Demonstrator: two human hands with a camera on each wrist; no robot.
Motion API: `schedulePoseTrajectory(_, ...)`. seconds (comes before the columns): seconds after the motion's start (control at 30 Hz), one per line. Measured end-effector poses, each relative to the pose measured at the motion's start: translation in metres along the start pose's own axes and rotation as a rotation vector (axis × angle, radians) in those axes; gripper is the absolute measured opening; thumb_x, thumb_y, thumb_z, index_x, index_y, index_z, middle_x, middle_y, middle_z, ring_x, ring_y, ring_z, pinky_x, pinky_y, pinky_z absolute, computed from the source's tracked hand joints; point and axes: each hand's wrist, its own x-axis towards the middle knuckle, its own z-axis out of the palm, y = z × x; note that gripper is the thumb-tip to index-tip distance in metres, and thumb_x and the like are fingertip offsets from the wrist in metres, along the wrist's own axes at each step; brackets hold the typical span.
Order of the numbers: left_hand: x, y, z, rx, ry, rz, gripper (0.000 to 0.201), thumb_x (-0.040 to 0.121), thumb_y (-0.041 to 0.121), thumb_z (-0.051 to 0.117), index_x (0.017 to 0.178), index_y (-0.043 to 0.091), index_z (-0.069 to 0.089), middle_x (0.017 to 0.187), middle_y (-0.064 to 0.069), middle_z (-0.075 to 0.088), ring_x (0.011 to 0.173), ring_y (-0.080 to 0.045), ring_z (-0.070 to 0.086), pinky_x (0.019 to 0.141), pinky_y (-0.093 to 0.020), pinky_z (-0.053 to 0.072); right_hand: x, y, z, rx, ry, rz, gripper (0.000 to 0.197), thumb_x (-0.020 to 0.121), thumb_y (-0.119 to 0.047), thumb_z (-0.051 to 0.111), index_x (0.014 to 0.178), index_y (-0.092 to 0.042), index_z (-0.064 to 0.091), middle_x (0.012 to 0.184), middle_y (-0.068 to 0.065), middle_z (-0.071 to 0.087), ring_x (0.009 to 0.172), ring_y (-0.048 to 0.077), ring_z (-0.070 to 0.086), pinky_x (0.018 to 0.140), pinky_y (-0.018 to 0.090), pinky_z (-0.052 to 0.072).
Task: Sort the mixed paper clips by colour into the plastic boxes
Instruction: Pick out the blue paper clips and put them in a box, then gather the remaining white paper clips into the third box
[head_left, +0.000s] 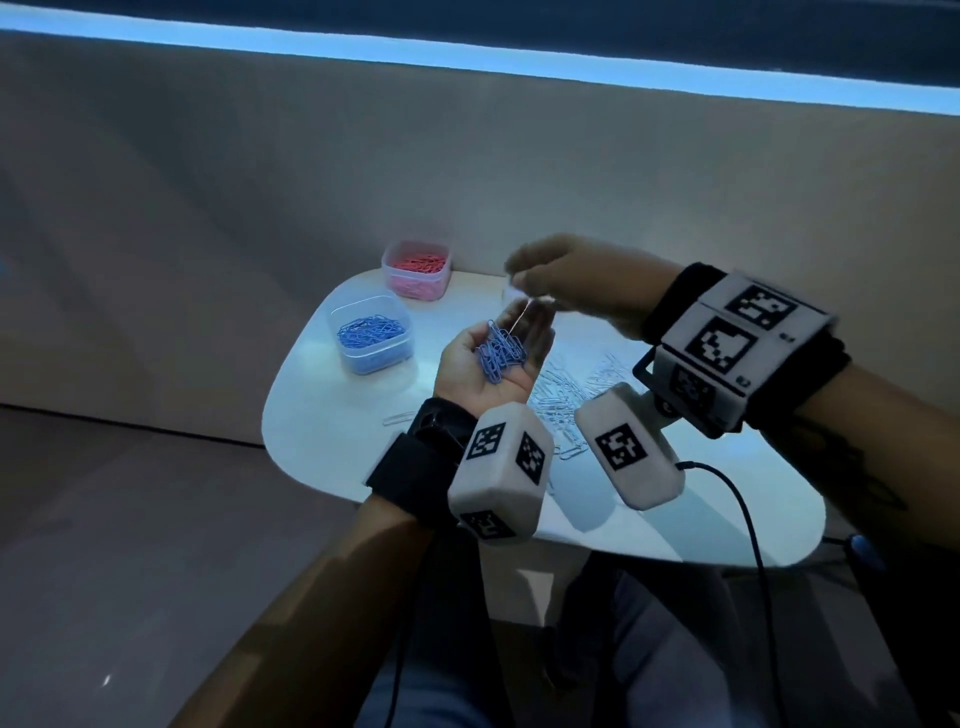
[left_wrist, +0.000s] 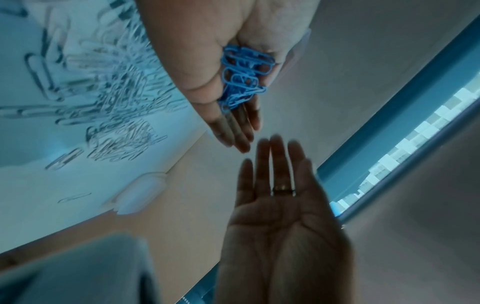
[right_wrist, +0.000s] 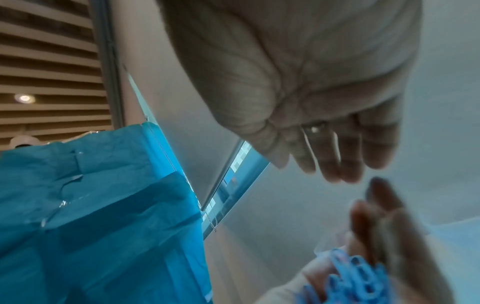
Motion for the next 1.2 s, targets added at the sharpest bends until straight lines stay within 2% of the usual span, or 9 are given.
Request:
schedulePoseTrajectory(0.17, -0.014, 0.051, -0.012, -0.004, -0.022, 0.014, 0.032, 0.087, 0.015, 0.038, 0.065, 0.005, 0.059, 0.055, -0.006, 0.058, 0.040, -0.015, 0.058, 0.034, -0.015, 0.044, 0.020, -0.005, 0.011, 0.118, 0.168, -0.098, 0.028, 0.096, -0.012, 0.042, 0.121, -0.004, 0.053, 0.120, 0.015, 0.060, 0.093, 0.015, 0.053, 0.059, 0.016, 0.036)
schedulePoseTrajectory(0.3, -0.019, 0.109, -0.008, 0.563, 0.070, 0.107, 0.041, 0.099, 0.036, 0.035, 0.061, 0.019, 0.034, 0.040, 0.008, 0.036, 0.026, -0.001, 0.028, 0.024, -0.008, 0.014, 0.033, -0.009, 0.029, 0.146, 0.075, -0.072, 0.022, 0.098, -0.015, 0.040, 0.111, -0.008, 0.055, 0.109, 0.012, 0.062, 0.076, 0.013, 0.058, 0.053, 0.018, 0.038)
schedulePoseTrajectory(0.47, 0.006, 0.135, -0.001, 1.703, 0.252, 0.345, 0.036, 0.096, 0.027, 0.046, 0.062, 0.016, 0.044, 0.055, 0.002, 0.037, 0.042, -0.008, 0.031, 0.034, -0.011, 0.022, 0.036, 0.006, 0.029, 0.121, 0.042, -0.031, 0.014, 0.098, -0.023, 0.042, 0.098, -0.018, 0.056, 0.093, -0.001, 0.063, 0.070, 0.007, 0.060, 0.053, 0.019, 0.039)
schedulePoseTrajectory(0.6, 0.019, 0.133, -0.006, 2.254, 0.346, 0.341, 0.017, 0.092, 0.018, 0.047, 0.090, 0.010, 0.062, 0.085, -0.006, 0.055, 0.075, -0.019, 0.050, 0.065, -0.022, 0.038, 0.026, 0.028, 0.013, 0.128, 0.038, 0.037, 0.015, 0.097, -0.021, 0.045, 0.097, -0.013, 0.058, 0.084, -0.002, 0.062, 0.070, 0.010, 0.059, 0.056, 0.021, 0.038)
schedulePoseTrajectory(0.83, 0.019, 0.137, -0.009, 2.378, 0.341, 0.408, 0.021, 0.075, 0.010, 0.074, 0.095, 0.009, 0.070, 0.096, -0.006, 0.065, 0.087, -0.019, 0.058, 0.078, -0.025, 0.047, 0.020, 0.073, -0.013, 0.126, 0.094, 0.155, 0.012, 0.095, -0.019, 0.048, 0.093, -0.013, 0.058, 0.086, 0.002, 0.063, 0.070, 0.011, 0.059, 0.055, 0.021, 0.037)
schedulePoseTrajectory(0.93, 0.012, 0.141, -0.012, 2.329, 0.541, 0.574, 0.038, 0.071, 0.022, 0.080, 0.102, 0.011, 0.062, 0.105, -0.006, 0.060, 0.093, -0.022, 0.056, 0.077, -0.030, 0.044, 0.020, 0.085, -0.019, 0.092, 0.160, 0.178, 0.012, 0.095, -0.016, 0.048, 0.091, -0.012, 0.058, 0.090, 0.006, 0.063, 0.068, 0.012, 0.058, 0.053, 0.021, 0.035)
schedulePoseTrajectory(1.03, 0.006, 0.145, -0.014, 2.444, 0.770, 0.372, 0.056, 0.078, 0.033, 0.072, 0.119, 0.008, 0.043, 0.113, -0.013, 0.056, 0.100, -0.032, 0.059, 0.075, -0.036, 0.045, 0.032, 0.086, -0.014, -0.165, 0.181, 0.155, 0.026, 0.094, -0.014, 0.049, 0.117, -0.003, 0.056, 0.101, 0.012, 0.063, 0.080, 0.024, 0.063, 0.063, 0.027, 0.044)
schedulePoseTrajectory(1.13, 0.009, 0.147, -0.016, 2.280, 0.742, 0.144, 0.039, 0.085, 0.016, 0.064, 0.114, -0.001, 0.045, 0.086, -0.017, 0.063, 0.068, -0.028, 0.064, 0.074, -0.039, 0.054, 0.051, 0.074, -0.006, -0.485, 0.139, 0.074, 0.046, 0.093, -0.015, 0.049, 0.138, -0.012, 0.040, 0.128, 0.015, 0.056, 0.109, 0.029, 0.058, 0.090, 0.033, 0.045)
schedulePoseTrajectory(1.2, 0.010, 0.147, -0.014, 2.183, 0.695, 0.150, 0.019, 0.086, 0.004, 0.059, 0.101, -0.003, 0.049, 0.065, -0.015, 0.060, 0.049, -0.022, 0.061, 0.070, -0.038, 0.056, 0.064, 0.064, -0.002, -0.574, 0.087, 0.033, 0.048, 0.093, -0.012, 0.047, 0.139, -0.021, 0.039, 0.130, 0.014, 0.055, 0.093, 0.028, 0.062, 0.079, 0.032, 0.049)
